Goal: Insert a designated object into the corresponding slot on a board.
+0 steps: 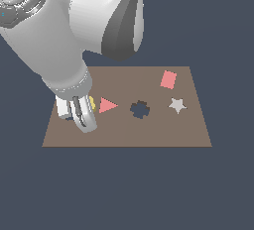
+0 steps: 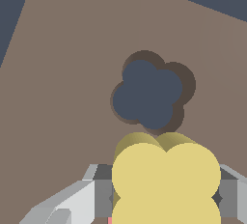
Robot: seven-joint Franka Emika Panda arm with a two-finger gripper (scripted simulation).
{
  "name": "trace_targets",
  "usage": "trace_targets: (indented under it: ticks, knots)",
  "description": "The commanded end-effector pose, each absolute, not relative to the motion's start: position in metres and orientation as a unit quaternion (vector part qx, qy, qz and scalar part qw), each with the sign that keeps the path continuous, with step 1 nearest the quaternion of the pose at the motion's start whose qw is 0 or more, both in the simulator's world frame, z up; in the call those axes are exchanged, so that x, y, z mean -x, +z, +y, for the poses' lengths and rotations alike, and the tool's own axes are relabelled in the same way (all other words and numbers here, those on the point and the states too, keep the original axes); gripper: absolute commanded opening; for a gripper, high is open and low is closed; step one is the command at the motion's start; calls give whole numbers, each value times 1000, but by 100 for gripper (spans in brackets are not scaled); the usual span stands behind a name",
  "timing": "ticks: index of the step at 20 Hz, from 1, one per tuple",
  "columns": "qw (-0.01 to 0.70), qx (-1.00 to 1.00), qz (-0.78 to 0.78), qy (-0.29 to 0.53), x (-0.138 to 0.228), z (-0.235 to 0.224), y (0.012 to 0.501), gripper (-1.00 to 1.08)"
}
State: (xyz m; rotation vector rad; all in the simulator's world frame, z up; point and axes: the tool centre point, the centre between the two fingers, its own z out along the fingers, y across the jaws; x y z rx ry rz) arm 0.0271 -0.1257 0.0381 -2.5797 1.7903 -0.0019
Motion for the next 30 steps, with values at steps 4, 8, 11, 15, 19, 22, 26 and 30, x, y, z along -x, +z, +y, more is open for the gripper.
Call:
trace_targets:
  ticks: [4, 8, 11, 15, 19, 22, 26, 30]
  knots:
    - [1, 768, 641, -1, -38, -146, 39, -100]
    - [1, 736, 677, 0, -42, -158, 40, -100]
    - [1, 718, 696, 0, -44, -165, 40, -100]
    - [1, 700, 714, 0, -45, -171, 41, -100]
    - [1, 693, 721, 0, -45, -174, 41, -100]
    - [1, 694, 720, 0, -45, -174, 41, -100]
    - [0, 695, 719, 0, -45, -174, 40, -100]
    - [1, 695, 719, 0, -45, -173, 31, -100]
